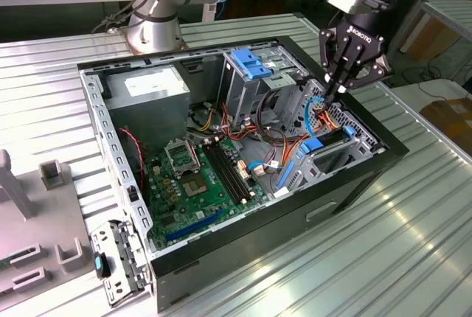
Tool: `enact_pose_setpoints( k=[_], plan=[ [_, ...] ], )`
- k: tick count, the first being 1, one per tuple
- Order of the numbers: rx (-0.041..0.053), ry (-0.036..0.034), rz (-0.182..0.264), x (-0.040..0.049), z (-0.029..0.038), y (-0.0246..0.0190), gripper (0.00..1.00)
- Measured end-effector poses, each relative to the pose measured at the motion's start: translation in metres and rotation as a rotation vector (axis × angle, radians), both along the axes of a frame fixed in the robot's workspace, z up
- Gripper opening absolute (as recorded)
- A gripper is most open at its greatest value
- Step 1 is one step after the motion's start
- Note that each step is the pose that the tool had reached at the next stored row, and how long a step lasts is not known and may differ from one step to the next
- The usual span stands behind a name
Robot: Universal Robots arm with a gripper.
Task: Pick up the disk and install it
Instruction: 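Insert the second disk wire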
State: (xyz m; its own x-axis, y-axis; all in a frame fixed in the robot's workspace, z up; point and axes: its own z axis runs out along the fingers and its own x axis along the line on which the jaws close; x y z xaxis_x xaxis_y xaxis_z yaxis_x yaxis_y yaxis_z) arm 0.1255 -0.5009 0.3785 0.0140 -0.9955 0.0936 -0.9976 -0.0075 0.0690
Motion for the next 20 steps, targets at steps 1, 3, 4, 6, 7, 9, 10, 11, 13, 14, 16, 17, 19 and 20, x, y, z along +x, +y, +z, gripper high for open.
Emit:
enact_pose_setpoints(
  k=[1, 3, 4, 6, 7, 9, 10, 11, 13, 14, 16, 17, 19, 20],
  plan=[
    [-0.0002, -0.0002, 0.000, 0.0000, -0.0001, 0.0000, 0.16],
    [0.0003, -0.0002, 0.000, 0.0000, -0.0006, -0.0001, 0.16],
    [0.0061, -0.0002, 0.000, 0.0000, -0.0014, -0.0005, 0.16],
    [0.0246, -0.0002, 0.000, 0.0000, -0.0035, -0.0046, 0.16],
    [0.0299, -0.0002, 0.000, 0.0000, -0.0043, -0.0068, 0.16],
    [0.0541, -0.0002, 0.000, -0.0004, -0.0068, -0.0153, 0.16],
    [0.0635, -0.0002, 0.000, -0.0007, -0.0077, -0.0196, 0.16],
    [0.0744, -0.0002, 0.000, -0.0008, -0.0089, -0.0261, 0.16],
    [0.0839, -0.0002, 0.000, -0.0013, -0.0110, -0.0386, 0.16],
    [0.0861, -0.0003, 0.000, -0.0016, -0.0118, -0.0434, 0.16],
    [0.0875, -0.0012, 0.002, -0.0026, -0.0128, -0.0495, 0.16],
    [0.0876, -0.0020, 0.005, -0.0032, -0.0133, -0.0510, 0.16],
    [0.0889, -0.0068, 0.011, -0.0077, -0.0156, -0.0541, 0.16],
    [0.0904, -0.0083, 0.012, -0.0104, -0.0161, -0.0541, 0.16]
  ],
)
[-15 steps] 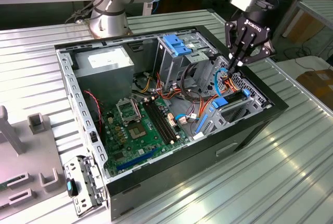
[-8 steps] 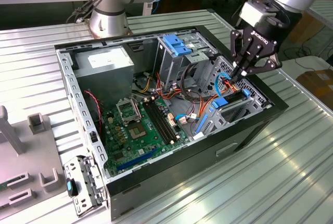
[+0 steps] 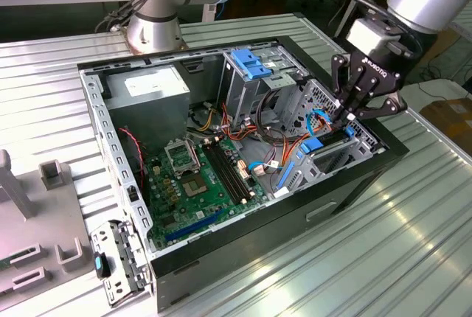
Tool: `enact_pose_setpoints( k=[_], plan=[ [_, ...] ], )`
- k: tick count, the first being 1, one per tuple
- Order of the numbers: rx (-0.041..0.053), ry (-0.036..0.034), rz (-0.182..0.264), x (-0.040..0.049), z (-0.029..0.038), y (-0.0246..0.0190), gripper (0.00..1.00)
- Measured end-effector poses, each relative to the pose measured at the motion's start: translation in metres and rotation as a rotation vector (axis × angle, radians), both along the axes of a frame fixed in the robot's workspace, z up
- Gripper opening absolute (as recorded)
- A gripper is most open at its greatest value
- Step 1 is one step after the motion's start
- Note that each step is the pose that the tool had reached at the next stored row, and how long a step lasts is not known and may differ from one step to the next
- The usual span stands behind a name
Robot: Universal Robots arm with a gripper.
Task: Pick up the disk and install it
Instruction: 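Insert the second disk wire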
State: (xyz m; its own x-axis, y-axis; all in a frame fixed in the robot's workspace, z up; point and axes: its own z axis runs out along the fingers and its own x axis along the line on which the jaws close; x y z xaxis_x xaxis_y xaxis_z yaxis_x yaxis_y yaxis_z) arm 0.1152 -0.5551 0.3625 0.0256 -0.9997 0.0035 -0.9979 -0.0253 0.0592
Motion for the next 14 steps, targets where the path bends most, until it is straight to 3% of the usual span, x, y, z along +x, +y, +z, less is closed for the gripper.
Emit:
enact_pose_setpoints(
  k=[3, 4, 7, 9, 11, 13, 14],
  plan=[
    [0.0107, -0.0048, 0.000, -0.0064, -0.0022, 0.0000, 0.16],
    [0.0257, -0.0067, 0.000, -0.0064, -0.0027, -0.0002, 0.16],
    [0.0559, -0.0171, 0.001, -0.0064, -0.0039, -0.0024, 0.16],
    [0.0774, -0.0205, 0.001, -0.0066, -0.0061, -0.0113, 0.16],
    [0.0909, -0.0207, 0.001, -0.0066, -0.0079, -0.0153, 0.16],
    [0.1240, -0.0242, 0.001, -0.0067, -0.0110, -0.0208, 0.16],
    [0.1319, -0.0480, 0.007, -0.0096, -0.0116, -0.0231, 0.16]
  ],
)
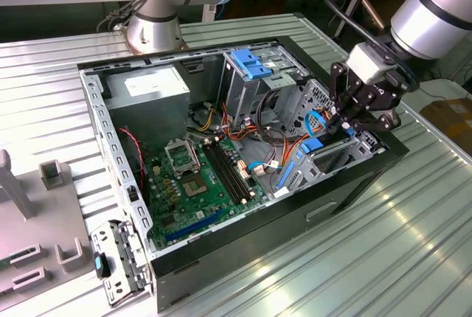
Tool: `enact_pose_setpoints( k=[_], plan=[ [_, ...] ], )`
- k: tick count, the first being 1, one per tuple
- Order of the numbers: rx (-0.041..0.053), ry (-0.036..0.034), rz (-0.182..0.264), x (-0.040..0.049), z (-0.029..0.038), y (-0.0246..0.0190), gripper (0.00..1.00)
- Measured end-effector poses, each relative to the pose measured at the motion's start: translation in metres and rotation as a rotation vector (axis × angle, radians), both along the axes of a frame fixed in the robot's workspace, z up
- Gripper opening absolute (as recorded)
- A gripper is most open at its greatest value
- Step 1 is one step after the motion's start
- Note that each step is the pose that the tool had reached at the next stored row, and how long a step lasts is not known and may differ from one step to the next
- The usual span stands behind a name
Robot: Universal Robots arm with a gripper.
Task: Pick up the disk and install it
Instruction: 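Insert the second disk wire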
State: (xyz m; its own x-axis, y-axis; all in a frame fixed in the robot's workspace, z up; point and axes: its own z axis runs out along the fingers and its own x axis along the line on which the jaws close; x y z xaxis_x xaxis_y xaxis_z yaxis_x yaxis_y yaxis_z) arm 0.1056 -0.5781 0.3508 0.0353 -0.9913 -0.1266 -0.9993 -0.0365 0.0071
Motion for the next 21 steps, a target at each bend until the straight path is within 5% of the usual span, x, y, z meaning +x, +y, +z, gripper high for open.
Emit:
enact_pose_setpoints(
  k=[2, 6, 14, 21],
  plan=[
    [0.0126, -0.0062, 0.001, -0.0020, -0.0010, -0.0010, 0.16],
    [0.0176, -0.0065, 0.001, -0.0021, -0.0020, -0.0031, 0.16],
    [0.0175, -0.0067, 0.001, -0.0021, -0.0032, -0.0033, 0.16],
    [0.0177, -0.0186, 0.001, -0.0021, -0.0033, -0.0033, 0.16]
  ],
)
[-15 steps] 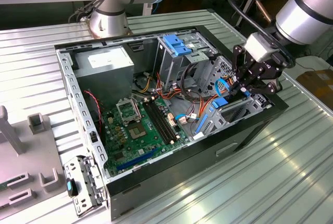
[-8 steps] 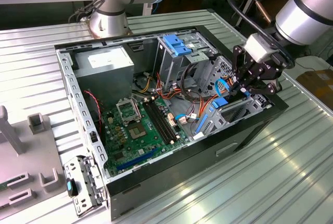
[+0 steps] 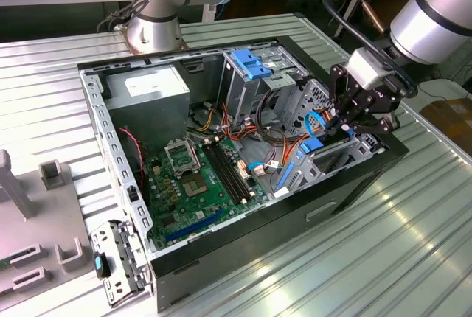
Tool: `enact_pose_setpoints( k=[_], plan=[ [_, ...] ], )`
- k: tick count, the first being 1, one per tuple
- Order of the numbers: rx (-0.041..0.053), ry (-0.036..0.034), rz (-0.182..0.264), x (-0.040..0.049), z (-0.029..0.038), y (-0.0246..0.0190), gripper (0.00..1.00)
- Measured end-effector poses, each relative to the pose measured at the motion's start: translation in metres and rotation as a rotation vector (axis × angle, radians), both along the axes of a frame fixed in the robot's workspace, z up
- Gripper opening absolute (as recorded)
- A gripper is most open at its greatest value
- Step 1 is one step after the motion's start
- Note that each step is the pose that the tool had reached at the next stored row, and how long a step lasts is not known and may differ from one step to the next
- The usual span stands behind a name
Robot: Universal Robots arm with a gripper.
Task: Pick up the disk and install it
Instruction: 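Insert the second disk wire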
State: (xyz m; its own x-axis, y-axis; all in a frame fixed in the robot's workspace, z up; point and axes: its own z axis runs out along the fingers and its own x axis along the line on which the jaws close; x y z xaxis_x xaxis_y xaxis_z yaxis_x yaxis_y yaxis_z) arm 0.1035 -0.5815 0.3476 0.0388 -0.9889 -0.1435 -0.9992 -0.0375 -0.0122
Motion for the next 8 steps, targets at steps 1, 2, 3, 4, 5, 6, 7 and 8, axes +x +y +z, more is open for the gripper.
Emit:
enact_pose_setpoints(
  k=[1, 2, 3, 4, 5, 6, 7, 8],
  plan=[
    [-0.0001, -0.0005, 0.000, -0.0001, -0.0002, 0.0000, 0.16],
    [0.0011, -0.0010, 0.000, -0.0002, -0.0008, 0.0000, 0.16],
    [0.0025, -0.0012, 0.000, -0.0002, -0.0014, 0.0000, 0.16],
    [0.0049, -0.0014, 0.000, -0.0003, -0.0020, 0.0000, 0.16],
    [0.0117, -0.0014, 0.000, -0.0003, -0.0038, -0.0001, 0.16],
    [0.0138, -0.0014, 0.000, -0.0003, -0.0048, -0.0003, 0.16],
    [0.0155, -0.0014, 0.000, -0.0003, -0.0061, -0.0004, 0.16],
    [0.0158, -0.0014, 0.000, -0.0003, -0.0066, -0.0005, 0.16]
  ],
)
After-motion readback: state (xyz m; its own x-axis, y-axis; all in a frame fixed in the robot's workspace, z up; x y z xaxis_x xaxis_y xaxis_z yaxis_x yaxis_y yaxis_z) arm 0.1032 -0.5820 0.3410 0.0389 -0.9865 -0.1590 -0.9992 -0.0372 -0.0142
